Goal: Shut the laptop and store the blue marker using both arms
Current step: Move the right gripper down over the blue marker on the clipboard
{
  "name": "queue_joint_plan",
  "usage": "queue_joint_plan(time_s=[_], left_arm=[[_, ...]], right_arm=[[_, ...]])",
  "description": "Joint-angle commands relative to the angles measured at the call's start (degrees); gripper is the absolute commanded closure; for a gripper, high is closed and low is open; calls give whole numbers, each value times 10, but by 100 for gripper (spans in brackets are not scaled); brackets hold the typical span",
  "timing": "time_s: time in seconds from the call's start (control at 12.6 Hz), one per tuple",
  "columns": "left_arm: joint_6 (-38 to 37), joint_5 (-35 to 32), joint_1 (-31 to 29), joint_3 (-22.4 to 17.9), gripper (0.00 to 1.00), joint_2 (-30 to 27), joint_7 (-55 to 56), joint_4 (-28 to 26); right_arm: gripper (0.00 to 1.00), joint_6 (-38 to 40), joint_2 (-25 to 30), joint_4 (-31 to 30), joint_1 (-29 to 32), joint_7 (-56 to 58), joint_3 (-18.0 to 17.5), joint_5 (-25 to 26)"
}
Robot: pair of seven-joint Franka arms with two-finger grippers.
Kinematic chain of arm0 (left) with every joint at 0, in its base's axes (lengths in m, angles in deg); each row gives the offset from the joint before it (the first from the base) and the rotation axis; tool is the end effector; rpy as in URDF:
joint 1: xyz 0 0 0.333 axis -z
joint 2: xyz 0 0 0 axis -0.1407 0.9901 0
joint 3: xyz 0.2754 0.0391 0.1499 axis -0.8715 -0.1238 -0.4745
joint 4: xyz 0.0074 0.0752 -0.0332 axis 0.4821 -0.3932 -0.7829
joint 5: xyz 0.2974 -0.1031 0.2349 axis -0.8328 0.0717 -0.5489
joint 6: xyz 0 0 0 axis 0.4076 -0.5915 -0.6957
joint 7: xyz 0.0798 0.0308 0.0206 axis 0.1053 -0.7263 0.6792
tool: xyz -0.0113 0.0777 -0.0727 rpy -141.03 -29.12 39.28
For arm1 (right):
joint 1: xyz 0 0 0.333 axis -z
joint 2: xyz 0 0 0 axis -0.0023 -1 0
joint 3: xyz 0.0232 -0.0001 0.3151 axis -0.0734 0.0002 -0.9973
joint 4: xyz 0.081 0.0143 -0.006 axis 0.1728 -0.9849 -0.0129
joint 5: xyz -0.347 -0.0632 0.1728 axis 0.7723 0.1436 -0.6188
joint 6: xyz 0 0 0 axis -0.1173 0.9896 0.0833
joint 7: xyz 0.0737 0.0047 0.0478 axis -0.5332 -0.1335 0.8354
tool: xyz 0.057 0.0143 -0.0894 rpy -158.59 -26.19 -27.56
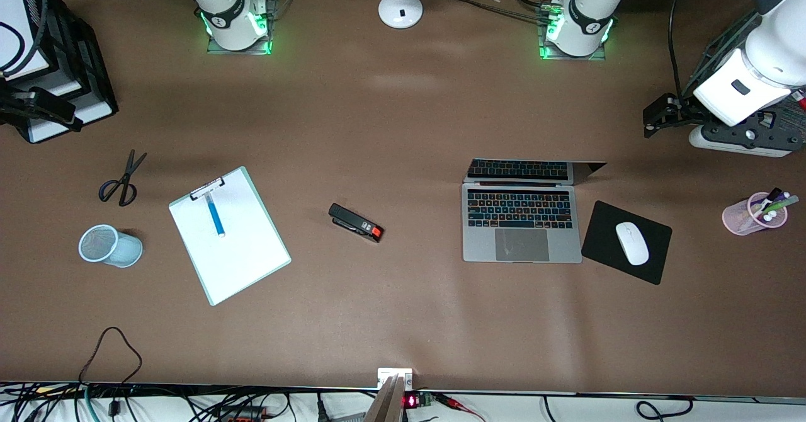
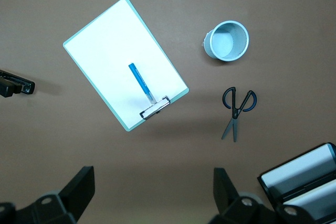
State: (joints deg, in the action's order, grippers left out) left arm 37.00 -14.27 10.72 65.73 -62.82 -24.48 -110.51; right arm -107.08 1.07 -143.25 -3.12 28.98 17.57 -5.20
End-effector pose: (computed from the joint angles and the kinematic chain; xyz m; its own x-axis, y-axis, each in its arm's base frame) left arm 0.5512 -0.0520 0.5761 0.9920 -0.1253 -0.0178 -0.1257 -0.9919 -0.0200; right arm 0.5668 -0.0422 0.6136 0.9977 -0.0586 -0.0341 -0.0584 -0.9983 0.0055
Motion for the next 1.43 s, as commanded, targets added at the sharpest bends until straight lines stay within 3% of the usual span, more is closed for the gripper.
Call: queue_joint_plan(time_s=[0.0,0.55,1.03,1.11,1.19,1.35], left_arm=[[-17,-9,3,-3,0,10,6,22],[-30,-5,9,-2,0,25,5,25],[-28,16,-1,-5,1,34,-13,25],[-28,17,-1,-5,19,35,-13,25],[-30,17,0,-4,45,35,-10,25],[-32,17,9,-4,69,37,-9,25]], right_arm=[[0,-5,5,-13,0,5,-3,1],[0,-33,-43,-7,-4,3,-3,-7],[0,-90,-126,-9,-14,4,-8,-12],[0,-103,-142,-10,-22,4,-8,-12],[0,-112,-156,-10,-28,4,-8,-12],[0,-118,-187,-10,-35,17,-9,-11]])
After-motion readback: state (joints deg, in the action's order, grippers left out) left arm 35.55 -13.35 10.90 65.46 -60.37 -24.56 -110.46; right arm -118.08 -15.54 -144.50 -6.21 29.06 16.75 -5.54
